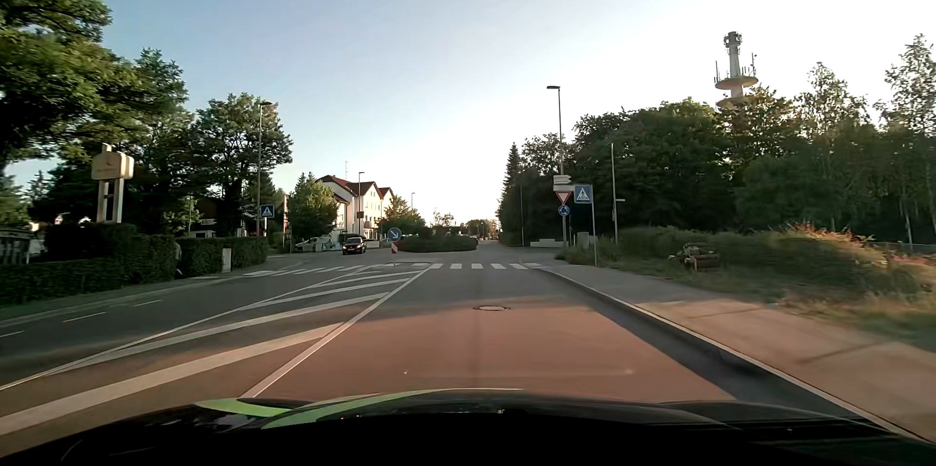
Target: Follow the waypoints while adhering to traffic rules and regulations
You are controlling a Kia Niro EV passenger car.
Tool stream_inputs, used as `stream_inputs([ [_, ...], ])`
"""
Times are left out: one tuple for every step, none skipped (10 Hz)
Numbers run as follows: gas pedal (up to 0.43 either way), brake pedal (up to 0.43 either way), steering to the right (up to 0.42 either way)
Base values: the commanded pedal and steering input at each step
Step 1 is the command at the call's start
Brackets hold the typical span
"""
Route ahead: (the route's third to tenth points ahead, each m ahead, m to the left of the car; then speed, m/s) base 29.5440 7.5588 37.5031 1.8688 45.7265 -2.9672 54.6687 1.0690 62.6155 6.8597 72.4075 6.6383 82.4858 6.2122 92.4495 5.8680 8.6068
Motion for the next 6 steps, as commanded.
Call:
stream_inputs([
  [0.000,0.152,0.000],
  [0.000,0.152,0.000],
  [0.000,0.159,0.000],
  [0.000,0.171,0.000],
  [0.000,0.171,0.000],
  [0.000,0.171,0.000],
])
